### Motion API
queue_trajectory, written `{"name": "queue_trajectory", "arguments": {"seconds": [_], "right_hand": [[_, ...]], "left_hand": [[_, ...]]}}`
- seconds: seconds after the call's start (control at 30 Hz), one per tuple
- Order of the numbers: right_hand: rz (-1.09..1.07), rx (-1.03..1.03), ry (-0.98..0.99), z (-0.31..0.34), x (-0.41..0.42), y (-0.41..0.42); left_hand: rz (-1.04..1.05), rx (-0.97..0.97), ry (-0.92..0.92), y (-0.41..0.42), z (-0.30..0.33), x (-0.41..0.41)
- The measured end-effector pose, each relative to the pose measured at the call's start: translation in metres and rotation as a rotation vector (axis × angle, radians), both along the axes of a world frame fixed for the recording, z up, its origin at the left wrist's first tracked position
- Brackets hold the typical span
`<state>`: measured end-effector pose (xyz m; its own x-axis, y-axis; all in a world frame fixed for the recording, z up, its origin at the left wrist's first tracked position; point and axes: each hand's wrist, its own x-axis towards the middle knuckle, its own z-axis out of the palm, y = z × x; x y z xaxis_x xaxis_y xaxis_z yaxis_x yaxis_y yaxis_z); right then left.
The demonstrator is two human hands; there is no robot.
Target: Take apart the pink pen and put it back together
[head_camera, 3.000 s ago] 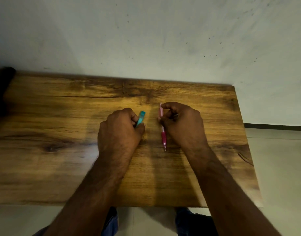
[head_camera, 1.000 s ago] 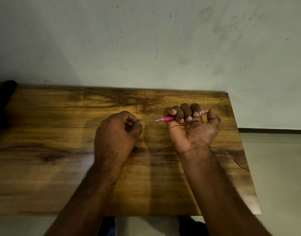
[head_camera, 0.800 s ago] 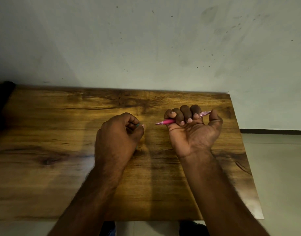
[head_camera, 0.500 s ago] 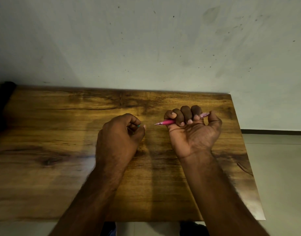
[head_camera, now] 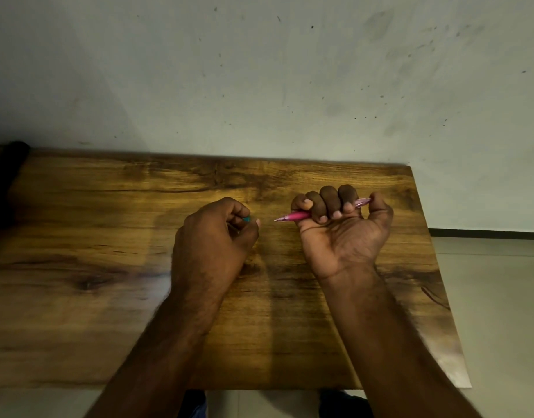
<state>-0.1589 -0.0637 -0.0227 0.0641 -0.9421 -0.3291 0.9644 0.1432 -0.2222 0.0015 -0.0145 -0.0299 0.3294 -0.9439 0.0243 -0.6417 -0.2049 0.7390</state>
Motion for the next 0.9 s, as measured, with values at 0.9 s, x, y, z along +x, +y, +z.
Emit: {"name": "queue_trajectory", "arguments": {"seconds": [0.9], "right_hand": [[0.023, -0.017, 0.021, -0.0007, 0.0017, 0.0006]], "left_hand": [[-0.025, 0.015, 0.003, 0.0001, -0.0020, -0.0004]]}}
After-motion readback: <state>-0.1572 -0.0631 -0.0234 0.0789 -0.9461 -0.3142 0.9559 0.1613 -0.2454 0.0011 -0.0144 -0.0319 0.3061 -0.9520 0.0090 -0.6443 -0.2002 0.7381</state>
